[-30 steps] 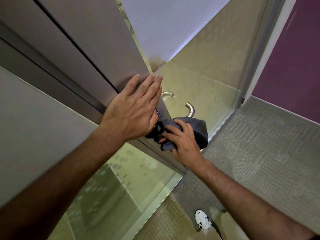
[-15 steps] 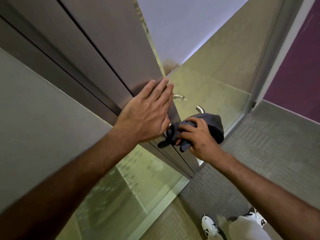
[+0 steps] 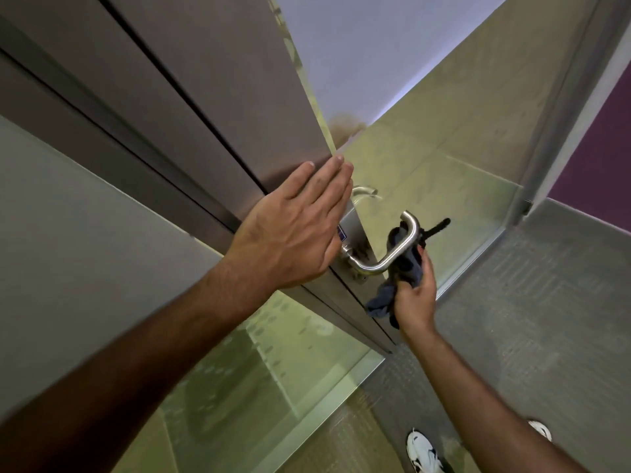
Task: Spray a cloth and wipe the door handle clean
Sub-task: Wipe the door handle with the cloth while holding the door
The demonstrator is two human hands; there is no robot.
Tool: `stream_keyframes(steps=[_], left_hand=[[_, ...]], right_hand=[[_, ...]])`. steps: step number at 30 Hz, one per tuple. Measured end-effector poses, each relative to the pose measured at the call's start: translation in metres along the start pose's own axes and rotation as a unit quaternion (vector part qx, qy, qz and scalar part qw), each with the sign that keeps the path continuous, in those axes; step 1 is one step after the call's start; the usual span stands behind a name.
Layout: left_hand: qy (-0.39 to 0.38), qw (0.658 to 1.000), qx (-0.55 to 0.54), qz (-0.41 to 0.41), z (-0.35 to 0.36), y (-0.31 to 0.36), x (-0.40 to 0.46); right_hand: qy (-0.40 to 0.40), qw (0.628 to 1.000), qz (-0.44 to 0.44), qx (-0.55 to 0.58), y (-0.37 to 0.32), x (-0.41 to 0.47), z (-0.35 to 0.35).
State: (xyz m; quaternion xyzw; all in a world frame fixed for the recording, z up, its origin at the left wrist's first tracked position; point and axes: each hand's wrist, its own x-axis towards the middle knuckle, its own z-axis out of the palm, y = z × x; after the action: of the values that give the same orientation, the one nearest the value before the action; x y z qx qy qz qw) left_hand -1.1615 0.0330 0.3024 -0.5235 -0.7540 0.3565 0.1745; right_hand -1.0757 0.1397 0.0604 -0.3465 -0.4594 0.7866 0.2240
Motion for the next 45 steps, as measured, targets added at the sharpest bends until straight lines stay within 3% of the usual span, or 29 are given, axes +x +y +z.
stream_keyframes(steps=[4, 7, 9, 12, 13, 17, 22, 25, 27, 35, 37, 39, 40, 42, 45], left_hand=[[-0.005, 1.0, -0.013, 0.011, 0.005, 0.004, 0.001], [-0.001, 1.0, -0.016, 0.015, 0.004, 0.004, 0.002], [-0.006, 1.0, -0.009, 0.019, 0.003, 0.003, 0.002], [-0.012, 1.0, -0.015, 0.02, 0.001, 0.004, 0.004], [-0.012, 1.0, -0.019, 0.019, 0.0, 0.004, 0.004], [-0.014, 1.0, -0.018, 0.019, -0.002, 0.004, 0.005], [-0.019, 1.0, -0.012, 0.017, -0.001, 0.003, 0.005], [-0.02, 1.0, -0.006, 0.016, 0.0, 0.003, 0.005], [-0.016, 1.0, 0.006, 0.015, 0.0, 0.003, 0.005], [-0.023, 1.0, 0.015, 0.015, 0.001, 0.004, 0.004], [-0.023, 0.999, 0.019, 0.015, 0.001, 0.004, 0.004], [-0.024, 1.0, 0.013, 0.016, 0.001, 0.004, 0.003], [-0.024, 1.0, 0.012, 0.015, 0.0, 0.004, 0.003], [-0.021, 1.0, 0.011, 0.014, 0.001, 0.005, 0.002], [-0.014, 1.0, 0.008, 0.012, 0.002, 0.005, 0.002]], right_hand=[[-0.057, 0.997, -0.044, -0.018, 0.021, -0.001, 0.032], [-0.11, 0.98, -0.121, -0.112, 0.046, 0.006, 0.038], [-0.146, 0.945, -0.221, -0.19, 0.054, 0.022, 0.027], [-0.203, 0.854, -0.358, -0.317, 0.061, 0.061, 0.007], [-0.214, 0.835, -0.372, -0.344, 0.062, 0.07, 0.004], [-0.207, 0.826, -0.342, -0.398, 0.081, 0.072, -0.009], [-0.174, 0.881, -0.201, -0.391, 0.112, 0.047, -0.026], [-0.168, 0.934, -0.158, -0.273, 0.094, 0.031, -0.007], [-0.168, 0.949, -0.175, -0.201, 0.076, 0.026, 0.013], [-0.175, 0.86, -0.295, -0.378, 0.076, 0.04, -0.011], [-0.16, 0.905, -0.226, -0.324, 0.075, 0.035, -0.02], [-0.067, 0.974, -0.096, -0.194, 0.065, 0.029, -0.029], [-0.01, 0.99, -0.058, -0.129, 0.054, 0.024, -0.032], [0.061, 0.992, -0.084, -0.078, 0.025, 0.016, -0.037], [0.079, 0.945, -0.245, -0.202, -0.034, 0.015, -0.037]])
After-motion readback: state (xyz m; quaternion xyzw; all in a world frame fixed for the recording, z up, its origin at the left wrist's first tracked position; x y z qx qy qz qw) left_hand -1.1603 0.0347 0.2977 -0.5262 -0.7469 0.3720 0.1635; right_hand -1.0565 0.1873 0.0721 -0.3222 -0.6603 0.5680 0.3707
